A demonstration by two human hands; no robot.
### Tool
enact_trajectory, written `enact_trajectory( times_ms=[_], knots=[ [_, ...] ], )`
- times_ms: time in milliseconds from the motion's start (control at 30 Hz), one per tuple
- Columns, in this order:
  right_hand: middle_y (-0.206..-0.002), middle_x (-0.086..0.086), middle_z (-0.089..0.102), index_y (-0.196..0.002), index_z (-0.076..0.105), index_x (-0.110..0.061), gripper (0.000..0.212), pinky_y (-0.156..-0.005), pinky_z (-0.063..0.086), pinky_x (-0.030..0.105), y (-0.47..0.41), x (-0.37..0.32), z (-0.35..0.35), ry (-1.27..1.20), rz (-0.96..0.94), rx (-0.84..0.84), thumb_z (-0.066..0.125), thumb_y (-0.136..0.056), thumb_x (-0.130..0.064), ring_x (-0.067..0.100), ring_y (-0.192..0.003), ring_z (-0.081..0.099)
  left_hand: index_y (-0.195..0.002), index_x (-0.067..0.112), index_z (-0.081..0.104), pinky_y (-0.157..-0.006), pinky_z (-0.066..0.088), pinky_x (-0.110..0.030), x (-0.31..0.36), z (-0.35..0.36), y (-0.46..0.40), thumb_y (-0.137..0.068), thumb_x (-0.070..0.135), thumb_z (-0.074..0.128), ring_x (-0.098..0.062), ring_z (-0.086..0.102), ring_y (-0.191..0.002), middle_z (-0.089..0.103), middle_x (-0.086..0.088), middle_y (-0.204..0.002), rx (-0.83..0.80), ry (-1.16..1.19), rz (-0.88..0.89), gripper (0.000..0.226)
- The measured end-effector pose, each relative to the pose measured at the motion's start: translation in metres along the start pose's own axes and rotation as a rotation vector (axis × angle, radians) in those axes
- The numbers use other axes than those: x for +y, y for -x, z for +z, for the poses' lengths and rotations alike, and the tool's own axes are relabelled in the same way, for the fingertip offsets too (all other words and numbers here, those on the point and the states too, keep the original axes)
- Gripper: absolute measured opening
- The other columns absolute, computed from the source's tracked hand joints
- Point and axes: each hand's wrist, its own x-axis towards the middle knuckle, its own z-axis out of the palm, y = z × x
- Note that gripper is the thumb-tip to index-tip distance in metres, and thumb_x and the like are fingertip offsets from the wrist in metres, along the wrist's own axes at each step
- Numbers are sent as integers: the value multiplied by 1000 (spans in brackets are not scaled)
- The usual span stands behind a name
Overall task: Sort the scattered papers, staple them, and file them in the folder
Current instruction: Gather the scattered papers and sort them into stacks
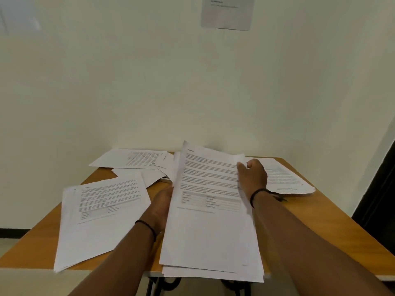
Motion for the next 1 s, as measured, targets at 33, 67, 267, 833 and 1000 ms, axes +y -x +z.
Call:
enact_trajectory(
  times_ms=[33, 67, 267, 833, 1000],
  knots=[
    [-71, -3, 43, -74, 39, -18, 27, -53, 31, 28, 0, 4, 2, -16, 36, -16, 56, -95, -25, 18, -68, 43, -117, 2, 68, -85, 54, -44, 0, 0, 1, -86, 18, 65, -34, 65, -92, 66, -20, -106, -5, 10, -33, 34],
    [-72, -3, 44, -75, 40, -17, 27, -54, 32, 28, 1, 9, 4, -37, 62, -38, 57, -95, -25, 19, -70, 44, -122, 1, 65, -87, 54, -45, -1, -1, 1, -86, 17, 64, -35, 65, -95, 67, -20, -109, -2, 13, -45, 40],
    [-91, -4, 53, -111, 48, -16, 27, -57, 37, 16, 8, 13, 3, -304, 103, 63, 67, -92, -22, 13, -81, 55, -130, 15, 64, -97, 53, -48, 8, 9, -6, -95, 69, 32, -32, 66, -115, 70, -13, -123, -26, -126, 101, 71],
    [-101, -9, 74, -105, 69, -28, 28, -75, 58, 21, 35, 23, -30, -487, -220, -262, 82, -80, -23, 10, -96, 71, -119, 23, 66, -88, 58, -34, 10, 35, 0, -84, 31, 77, -23, 70, -106, 75, 2, -112, 5, -501, 350, 38],
    [-105, -15, 71, -110, 67, -28, 28, -77, 54, 15, 37, 52, -21, -460, -166, -243, 78, -85, -25, 0, -96, 68, -117, 23, 66, -83, 59, -32, -11, 30, -15, -88, 21, 72, -19, 72, -100, 75, 0, -111, 1, -551, 263, 30]
  ],
)
